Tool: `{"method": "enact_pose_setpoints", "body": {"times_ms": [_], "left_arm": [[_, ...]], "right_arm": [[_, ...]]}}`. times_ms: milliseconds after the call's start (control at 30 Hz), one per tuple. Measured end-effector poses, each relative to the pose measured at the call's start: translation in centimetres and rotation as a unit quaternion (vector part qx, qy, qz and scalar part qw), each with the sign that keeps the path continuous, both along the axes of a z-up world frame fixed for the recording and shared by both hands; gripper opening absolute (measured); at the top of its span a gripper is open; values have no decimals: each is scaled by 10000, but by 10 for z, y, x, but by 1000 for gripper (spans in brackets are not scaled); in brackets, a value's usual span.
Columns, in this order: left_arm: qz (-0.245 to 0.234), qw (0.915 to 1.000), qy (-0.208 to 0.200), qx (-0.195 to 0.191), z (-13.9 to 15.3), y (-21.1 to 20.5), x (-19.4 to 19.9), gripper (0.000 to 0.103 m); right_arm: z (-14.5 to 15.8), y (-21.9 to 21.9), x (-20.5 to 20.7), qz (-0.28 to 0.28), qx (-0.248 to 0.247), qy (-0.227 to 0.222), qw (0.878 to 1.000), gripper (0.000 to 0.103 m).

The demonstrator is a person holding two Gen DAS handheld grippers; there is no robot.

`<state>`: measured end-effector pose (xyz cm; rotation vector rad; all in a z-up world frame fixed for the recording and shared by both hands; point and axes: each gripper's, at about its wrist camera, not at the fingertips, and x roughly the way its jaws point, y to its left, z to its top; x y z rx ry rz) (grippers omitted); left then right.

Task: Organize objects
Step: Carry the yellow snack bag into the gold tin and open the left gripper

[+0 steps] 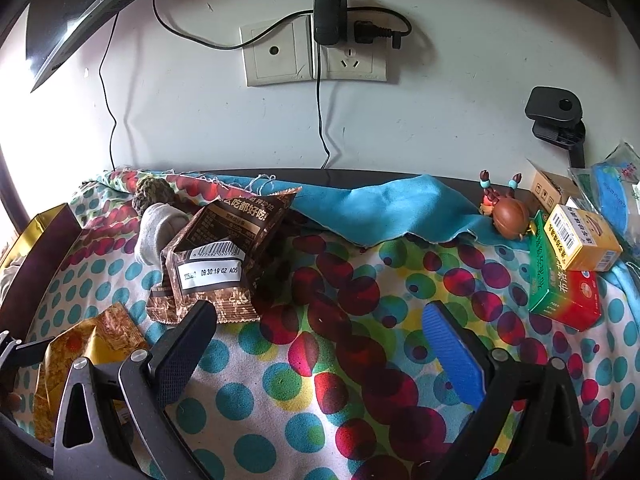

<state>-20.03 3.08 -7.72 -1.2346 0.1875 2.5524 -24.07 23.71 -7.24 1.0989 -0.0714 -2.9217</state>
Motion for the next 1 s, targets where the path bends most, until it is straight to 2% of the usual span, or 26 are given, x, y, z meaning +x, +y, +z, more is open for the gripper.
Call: {"method": "enact_pose_setpoints", "body": {"times_ms": [67, 133, 367, 500, 600, 700, 767, 833, 1000], "left_arm": [[-68, 9998, 184, -86, 2, 3, 8, 82], [9, 9994, 334, -90, 7, 0, 14, 77], [557, 9942, 896, -224, 26, -21, 37, 72], [1175, 9831, 1377, -259, 56, -53, 58, 72], [1764, 9699, 1648, -305, 79, -91, 71, 72], [2238, 9587, 1686, -483, 87, -125, 80, 72], [2608, 9516, 1531, -540, 85, -155, 82, 72], [2796, 9480, 1384, -632, 79, -176, 85, 72], [2939, 9443, 1248, -798, 65, -196, 90, 72]], "right_arm": [[0, 0, -1, 2, 14, -20, 10000, 103], [-1, -1, -1, 6, 34, -36, 10000, 103], [-1, -4, -1, -1, 100, -54, 9999, 103], [-1, -6, -3, 18, 146, -85, 9999, 103], [-2, -7, -3, 31, 182, -107, 9998, 103], [-2, -9, -4, 38, 240, -124, 9996, 103], [-2, -10, -4, 41, 285, -119, 9995, 103], [-2, -11, -4, 51, 324, -114, 9994, 103], [-3, -15, -4, 78, 467, -123, 9988, 103]]}}
